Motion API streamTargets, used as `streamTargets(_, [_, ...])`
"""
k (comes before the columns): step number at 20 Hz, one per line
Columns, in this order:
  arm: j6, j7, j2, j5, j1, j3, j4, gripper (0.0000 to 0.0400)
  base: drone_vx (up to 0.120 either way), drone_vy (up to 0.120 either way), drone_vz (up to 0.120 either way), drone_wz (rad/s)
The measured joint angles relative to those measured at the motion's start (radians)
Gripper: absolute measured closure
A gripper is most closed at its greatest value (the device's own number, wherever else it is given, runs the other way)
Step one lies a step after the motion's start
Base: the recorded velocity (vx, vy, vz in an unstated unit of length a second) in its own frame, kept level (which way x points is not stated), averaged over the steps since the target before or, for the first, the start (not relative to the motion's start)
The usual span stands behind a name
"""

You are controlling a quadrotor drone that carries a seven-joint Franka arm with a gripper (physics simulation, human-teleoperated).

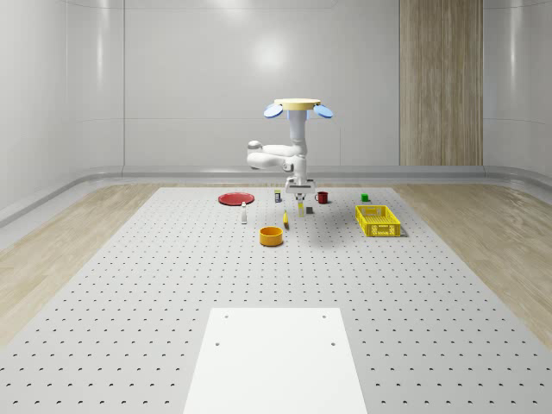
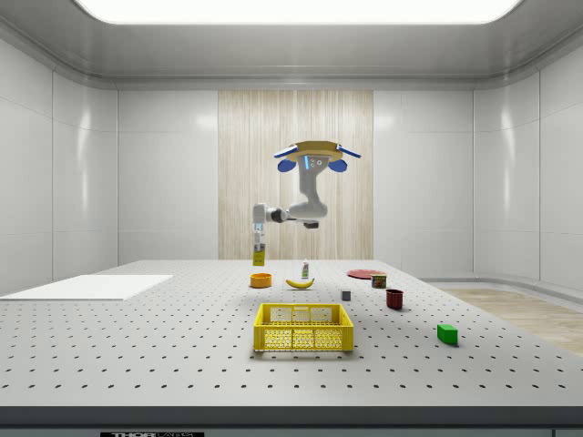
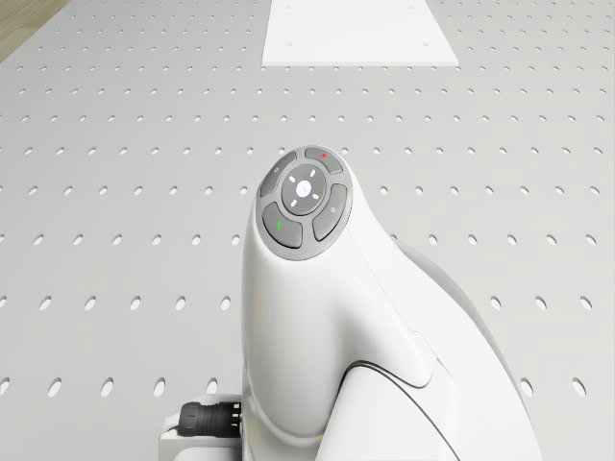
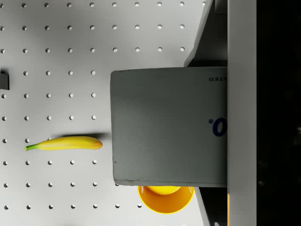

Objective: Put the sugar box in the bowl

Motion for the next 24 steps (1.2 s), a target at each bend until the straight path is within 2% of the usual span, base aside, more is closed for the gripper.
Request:
streamTargets(3, [0.004, 0.001, -0.004, 0.002, -0.001, 0.001, 0.000, 0.0230, 0.107, -0.120, 0.000, 0.000])
streamTargets(7, [0.009, 0.001, -0.010, 0.004, -0.001, 0.001, 0.000, 0.0230, 0.000, -0.120, 0.000, 0.000])
streamTargets(10, [0.013, 0.002, -0.014, 0.005, -0.002, 0.002, 0.000, 0.0230, 0.000, -0.120, -0.093, 0.000])
streamTargets(21, [0.024, 0.003, -0.026, 0.010, -0.003, 0.004, 0.001, 0.0230, 0.000, -0.120, 0.000, 0.000])
streamTargets(24, [0.027, 0.004, -0.029, 0.011, -0.004, 0.004, 0.001, 0.0230, 0.000, -0.120, -0.067, 0.000])
